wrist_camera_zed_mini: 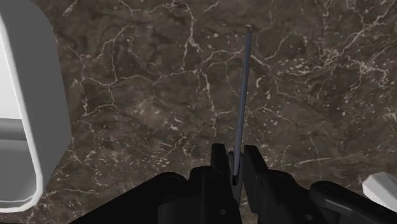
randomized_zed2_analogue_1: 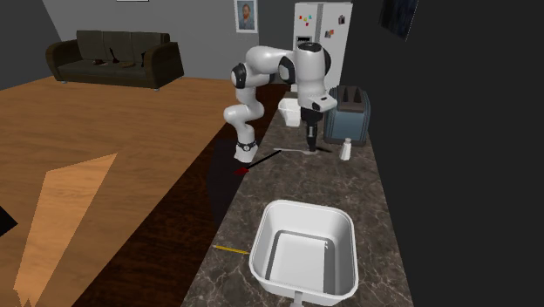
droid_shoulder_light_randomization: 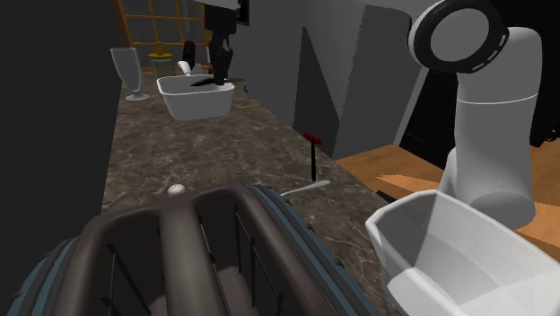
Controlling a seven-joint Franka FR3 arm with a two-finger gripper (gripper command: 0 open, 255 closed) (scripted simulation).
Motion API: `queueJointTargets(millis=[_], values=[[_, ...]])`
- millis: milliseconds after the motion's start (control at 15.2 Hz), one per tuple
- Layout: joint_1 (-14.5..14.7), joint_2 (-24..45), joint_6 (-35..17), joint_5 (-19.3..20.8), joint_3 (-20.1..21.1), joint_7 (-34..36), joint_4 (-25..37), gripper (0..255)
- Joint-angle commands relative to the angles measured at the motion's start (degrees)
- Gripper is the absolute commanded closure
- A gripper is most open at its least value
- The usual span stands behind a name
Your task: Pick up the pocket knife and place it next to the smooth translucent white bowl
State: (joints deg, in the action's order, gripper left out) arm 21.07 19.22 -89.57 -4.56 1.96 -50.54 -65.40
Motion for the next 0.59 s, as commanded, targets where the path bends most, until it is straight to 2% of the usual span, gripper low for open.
queueJointTargets(millis=[0,264,528], values=[[0.37,-6.2,-3.15,-0.1,0.18,0.38,-9.31,255],[1.23,-16.59,-6.68,-0.34,0.86,1.69,-23.09,255],[2.06,-25.79,-8.55,-0.76,1.77,3.24,-33.99,255]])
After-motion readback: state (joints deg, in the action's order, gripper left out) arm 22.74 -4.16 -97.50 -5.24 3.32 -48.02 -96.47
